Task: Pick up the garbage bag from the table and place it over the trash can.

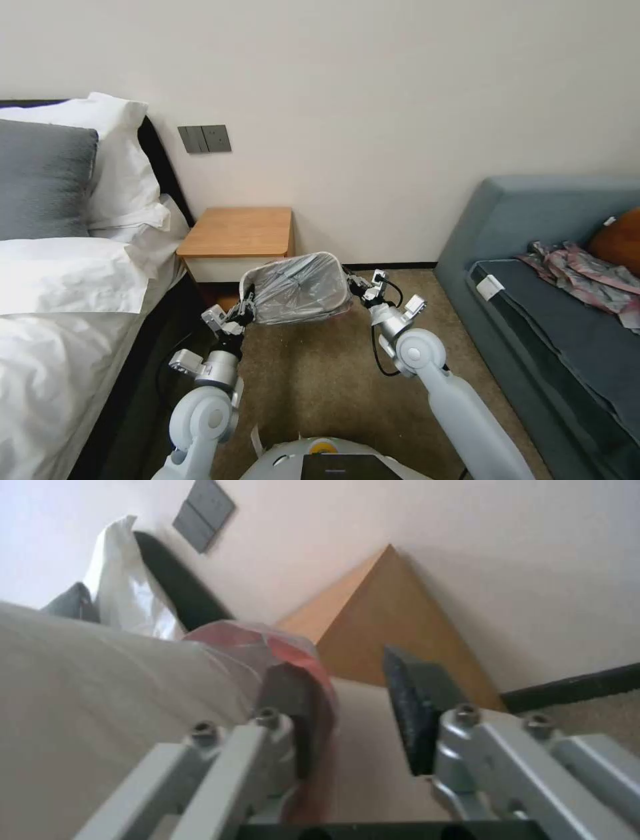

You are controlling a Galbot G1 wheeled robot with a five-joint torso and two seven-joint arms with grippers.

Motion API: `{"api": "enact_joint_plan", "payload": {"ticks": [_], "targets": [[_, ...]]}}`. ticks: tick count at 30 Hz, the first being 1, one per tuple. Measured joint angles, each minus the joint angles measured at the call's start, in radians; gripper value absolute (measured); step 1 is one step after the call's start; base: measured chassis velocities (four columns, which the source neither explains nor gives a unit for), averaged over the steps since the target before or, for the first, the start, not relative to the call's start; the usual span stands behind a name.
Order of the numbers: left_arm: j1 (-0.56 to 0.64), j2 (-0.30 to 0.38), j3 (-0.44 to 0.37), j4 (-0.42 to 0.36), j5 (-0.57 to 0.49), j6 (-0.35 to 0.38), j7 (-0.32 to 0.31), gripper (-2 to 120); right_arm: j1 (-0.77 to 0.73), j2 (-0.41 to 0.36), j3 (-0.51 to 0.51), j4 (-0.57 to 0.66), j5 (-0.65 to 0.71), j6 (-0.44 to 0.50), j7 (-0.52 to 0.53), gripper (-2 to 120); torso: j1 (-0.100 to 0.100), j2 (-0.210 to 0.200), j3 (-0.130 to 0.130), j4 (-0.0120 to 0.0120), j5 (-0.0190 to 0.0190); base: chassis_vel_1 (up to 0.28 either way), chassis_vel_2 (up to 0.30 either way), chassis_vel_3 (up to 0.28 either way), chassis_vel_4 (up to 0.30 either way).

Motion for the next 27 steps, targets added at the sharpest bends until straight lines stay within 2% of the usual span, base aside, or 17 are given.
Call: {"api": "enact_joint_plan", "payload": {"ticks": [1,3,4,7,9,11,13,14,17,21,27], "targets": [[-0.001,0.001,-0.002,0.000,0.000,0.000,-0.001,5,-0.008,-0.007,0.003,0.006,-0.003,0.000,-0.007,34,0.000,0.000,0.000,0.0000,0.0000,0.000,0.000,0.000,0.000],[-0.001,0.002,-0.003,0.000,0.000,0.000,-0.002,5,-0.013,-0.010,0.005,0.009,-0.004,0.000,-0.010,34,0.000,0.000,0.000,-0.0001,0.0000,0.000,0.000,0.000,0.000],[-0.005,0.004,-0.006,0.003,0.004,0.000,-0.008,5,-0.037,-0.027,0.013,0.026,-0.010,0.003,-0.016,44,0.000,0.000,0.000,-0.0002,0.0000,0.000,0.000,0.000,0.000],[-0.010,0.005,-0.007,0.009,0.009,-0.001,-0.013,5,-0.056,-0.038,0.020,0.043,-0.013,0.006,-0.021,51,0.000,0.000,0.000,-0.0001,0.0001,0.000,0.000,0.000,0.000],[-0.015,0.003,-0.006,0.017,0.010,-0.001,-0.016,5,-0.074,-0.046,0.037,0.050,-0.013,0.001,-0.041,63,0.000,0.000,0.000,-0.0002,-0.0001,0.000,0.000,0.000,0.000],[-0.017,0.001,-0.006,0.019,0.010,-0.001,-0.016,5,-0.078,-0.047,0.044,0.049,-0.012,-0.001,-0.050,65,0.000,0.000,0.000,-0.0002,0.0000,0.000,0.000,0.000,0.000],[-0.020,-0.004,-0.003,0.023,0.010,-0.001,-0.019,5,-0.087,-0.050,0.066,0.041,-0.012,-0.002,-0.062,78,0.000,0.000,0.000,-0.0001,0.0001,0.000,0.000,0.000,0.000],[-0.020,-0.004,-0.003,0.023,0.010,-0.001,-0.019,5,-0.087,-0.050,0.066,0.041,-0.012,-0.002,-0.062,78,0.000,0.000,0.000,-0.0001,0.0001,0.000,0.000,0.000,0.000],[-0.020,0.000,-0.004,0.024,0.004,-0.001,-0.025,5,-0.106,-0.083,0.096,0.046,-0.009,0.003,-0.078,94,0.000,0.000,0.000,-0.0001,0.0001,0.000,0.000,0.000,0.000],[-0.022,0.000,-0.005,0.024,-0.006,-0.001,-0.033,5,-0.118,-0.108,0.115,0.046,-0.009,0.006,-0.094,100,0.000,0.000,0.000,0.0000,0.0001,0.000,0.000,0.000,0.000],[-0.026,-0.002,-0.007,0.025,-0.005,-0.001,-0.041,5,-0.182,-0.137,0.178,0.101,0.009,0.008,-0.078,100,0.000,0.000,0.000,-0.0001,0.0003,0.000,0.000,0.000,0.000]]}}
